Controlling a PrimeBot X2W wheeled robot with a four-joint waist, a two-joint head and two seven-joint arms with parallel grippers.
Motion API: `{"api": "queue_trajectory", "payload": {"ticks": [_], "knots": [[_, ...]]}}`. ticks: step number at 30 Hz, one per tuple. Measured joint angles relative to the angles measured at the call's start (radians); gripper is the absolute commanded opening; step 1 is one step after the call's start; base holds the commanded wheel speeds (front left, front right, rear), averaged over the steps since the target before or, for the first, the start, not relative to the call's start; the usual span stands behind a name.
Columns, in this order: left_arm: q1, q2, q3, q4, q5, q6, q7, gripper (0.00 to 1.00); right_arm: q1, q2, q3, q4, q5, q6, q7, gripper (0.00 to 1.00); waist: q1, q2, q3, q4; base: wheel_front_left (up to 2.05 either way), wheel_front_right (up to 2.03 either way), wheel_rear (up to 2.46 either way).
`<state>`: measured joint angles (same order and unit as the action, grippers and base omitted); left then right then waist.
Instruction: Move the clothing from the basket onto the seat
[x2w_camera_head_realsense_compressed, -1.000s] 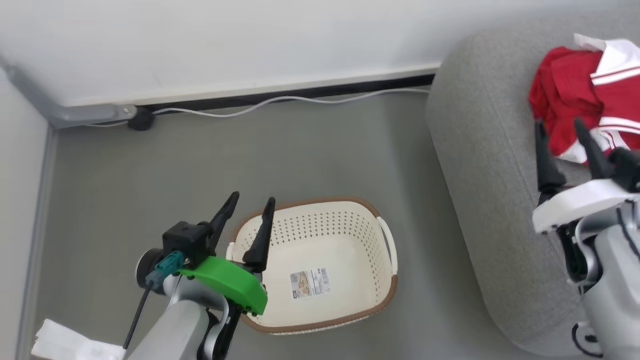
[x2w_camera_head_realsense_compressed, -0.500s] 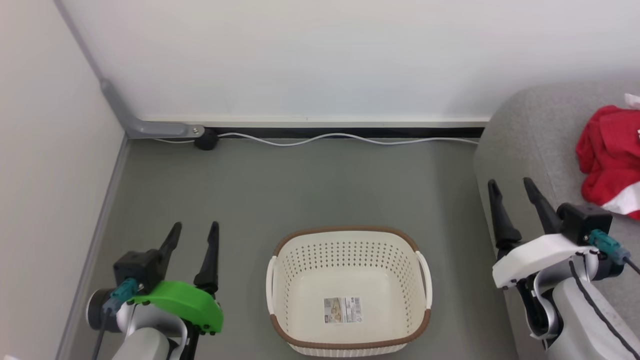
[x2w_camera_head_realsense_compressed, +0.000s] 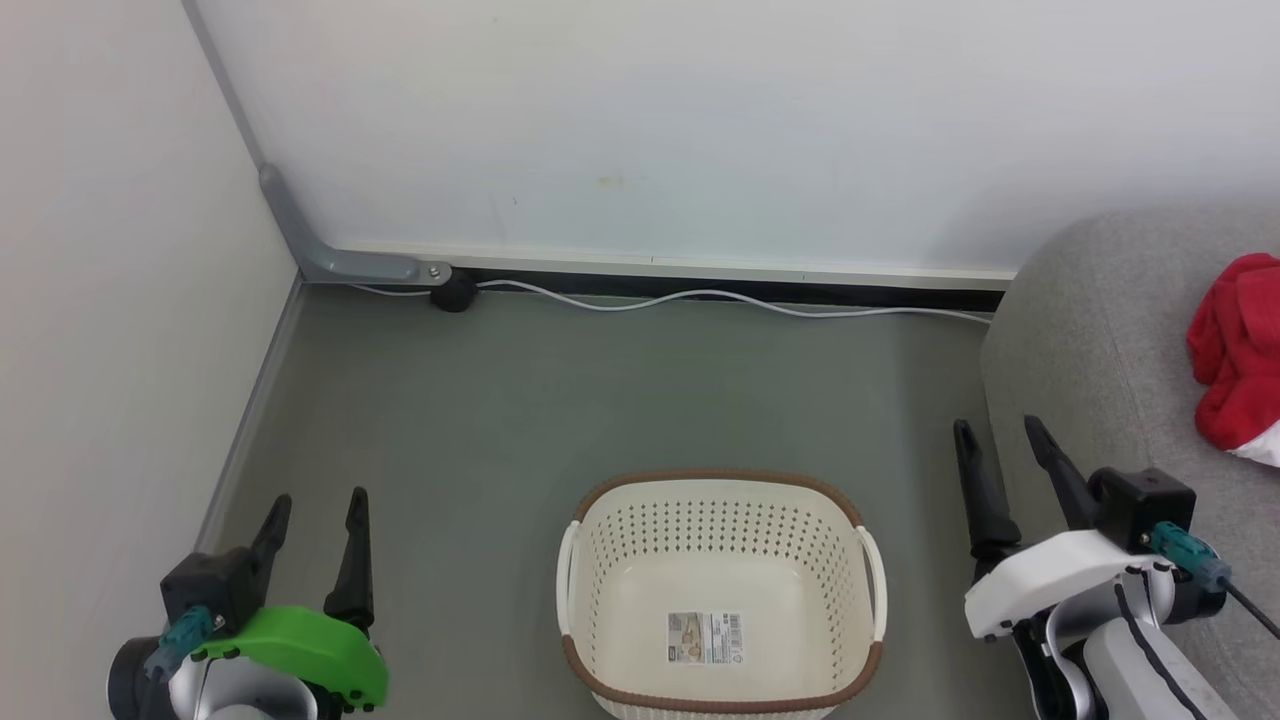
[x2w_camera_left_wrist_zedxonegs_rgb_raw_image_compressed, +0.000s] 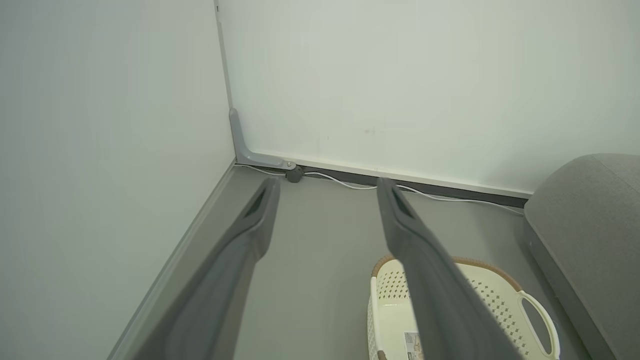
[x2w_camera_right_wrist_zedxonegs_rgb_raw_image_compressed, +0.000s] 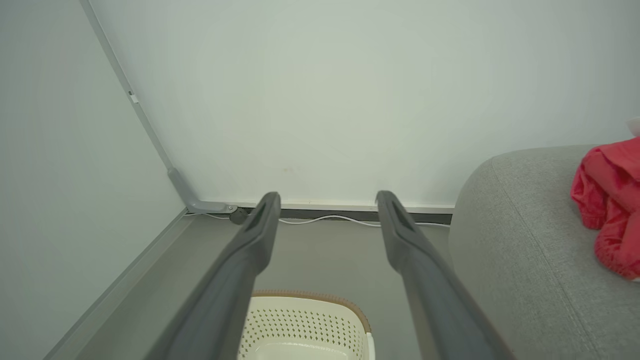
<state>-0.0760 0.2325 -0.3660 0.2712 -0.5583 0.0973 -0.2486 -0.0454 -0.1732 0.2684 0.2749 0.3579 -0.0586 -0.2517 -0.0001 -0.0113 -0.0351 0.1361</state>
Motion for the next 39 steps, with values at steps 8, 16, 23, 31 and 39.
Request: {"api": "queue_trajectory", "payload": {"ticks": [8, 16, 23, 31, 39], "knots": [[0.035, 0.006, 0.037, -0.029, 0.023, 0.009, 0.0, 1.0, 0.049, 0.011, 0.0, -0.037, -0.003, -0.014, 0.0, 1.0, 0.0, 0.0, -0.001, 0.0, 0.0, 0.0, 0.0], [0.08, 0.01, 0.061, -0.058, 0.042, 0.01, 0.0, 1.0, 0.091, 0.019, -0.001, -0.067, -0.007, -0.024, 0.0, 1.0, 0.0, 0.0, 0.0, -0.007, 0.0, 0.0, 0.0], [0.093, 0.009, 0.069, -0.084, 0.079, 0.01, 0.0, 1.0, 0.101, 0.019, -0.005, -0.086, -0.007, -0.033, 0.001, 1.0, 0.0, 0.0, 0.001, -0.011, 0.0, 0.0, 0.0], [0.106, 0.004, 0.077, -0.105, 0.094, 0.019, 0.0, 1.0, 0.115, 0.019, -0.007, -0.106, -0.007, -0.04, 0.006, 1.0, 0.0, 0.0, 0.001, -0.012, 0.0, 0.0, 0.0], [0.121, 0.004, 0.086, -0.118, 0.106, 0.019, 0.0, 1.0, 0.118, 0.019, -0.007, -0.122, -0.015, -0.042, 0.015, 1.0, 0.0, 0.0, 0.002, -0.012, 0.0, 0.0, 0.0]]}}
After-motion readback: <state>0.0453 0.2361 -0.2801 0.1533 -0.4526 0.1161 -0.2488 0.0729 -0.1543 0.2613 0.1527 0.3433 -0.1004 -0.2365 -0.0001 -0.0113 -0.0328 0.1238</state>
